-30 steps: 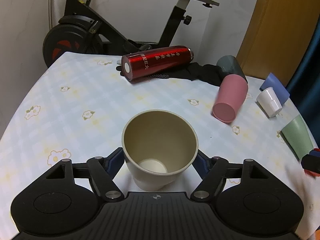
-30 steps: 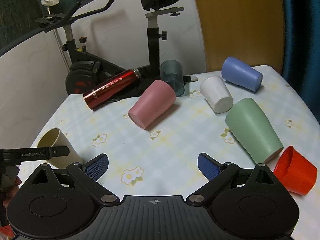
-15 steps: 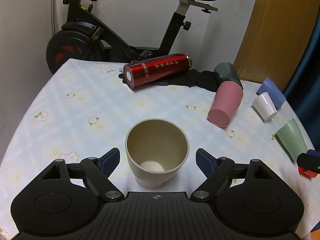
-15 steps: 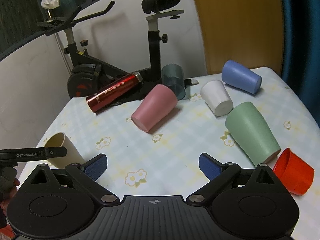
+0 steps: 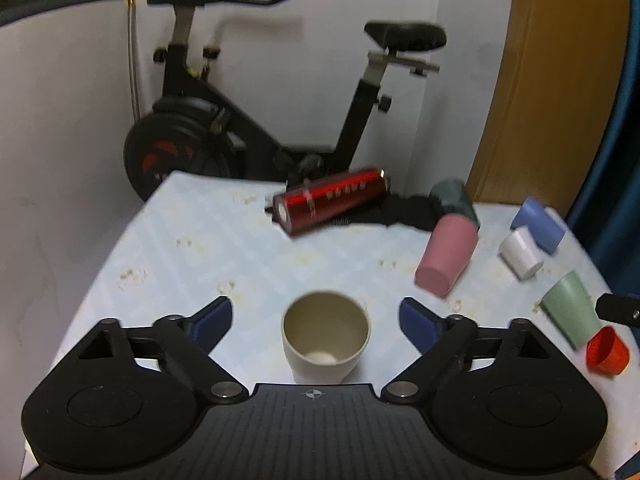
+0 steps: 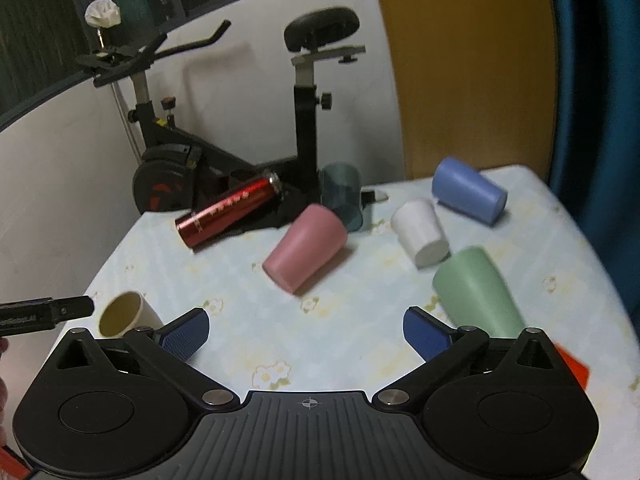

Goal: Flip cup upright

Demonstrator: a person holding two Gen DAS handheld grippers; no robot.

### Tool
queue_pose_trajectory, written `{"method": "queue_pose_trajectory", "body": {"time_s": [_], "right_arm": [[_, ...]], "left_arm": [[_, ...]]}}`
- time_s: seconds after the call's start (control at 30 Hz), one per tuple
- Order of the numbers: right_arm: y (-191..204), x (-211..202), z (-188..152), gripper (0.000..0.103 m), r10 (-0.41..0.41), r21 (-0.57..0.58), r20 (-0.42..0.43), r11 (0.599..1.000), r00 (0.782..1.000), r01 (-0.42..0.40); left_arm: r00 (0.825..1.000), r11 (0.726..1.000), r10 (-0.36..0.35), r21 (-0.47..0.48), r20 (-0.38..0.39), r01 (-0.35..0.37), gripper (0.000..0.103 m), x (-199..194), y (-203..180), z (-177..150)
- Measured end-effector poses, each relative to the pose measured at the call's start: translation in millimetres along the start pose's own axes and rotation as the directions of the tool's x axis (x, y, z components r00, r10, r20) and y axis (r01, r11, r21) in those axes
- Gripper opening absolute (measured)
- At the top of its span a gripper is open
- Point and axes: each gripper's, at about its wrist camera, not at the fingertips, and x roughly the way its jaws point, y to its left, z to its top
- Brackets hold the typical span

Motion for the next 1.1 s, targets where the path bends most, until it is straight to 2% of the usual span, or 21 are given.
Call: {"method": "queue_pose_trajectory", "body": {"time_s": [0.13,0.43,0.67,0.77,0.9,1.1], "right_arm": [[5,-21,15,0.103,-0.015,-0.012,0.037,1.0,0.999,0.015],[24,-68,40,0.103,-0.066,-0.069,0.117,0.995,0.991,0.074],[36,-101,51,0.103,-0.032,-0.087,0.174,0.995,0.984,0.048],[41,-110,54,0.103,-0.03,-0.096,0.19,0.994,0.981,0.049],[44,-117,55,0.103,-0.028,-0.103,0.203,0.993,0.979,0.05],[46,-118,55,0.103,-0.03,-0.106,0.207,0.993,0.978,0.053]], "left_arm": [[0.998,1.0,0.007,0.012,0.061,-0.008,0.103,-23,-7,10],[0.986,1.0,0.011,0.017,0.166,-0.014,0.103,-70,-19,27],[0.962,0.996,0.058,0.055,0.268,-0.075,0.103,-109,-33,36],[0.949,0.996,0.053,0.053,0.311,-0.074,0.103,-122,-37,37],[0.942,0.999,0.022,0.037,0.335,-0.037,0.103,-130,-37,39],[0.94,0.999,0.02,0.023,0.34,-0.03,0.103,-129,-36,39]]}}
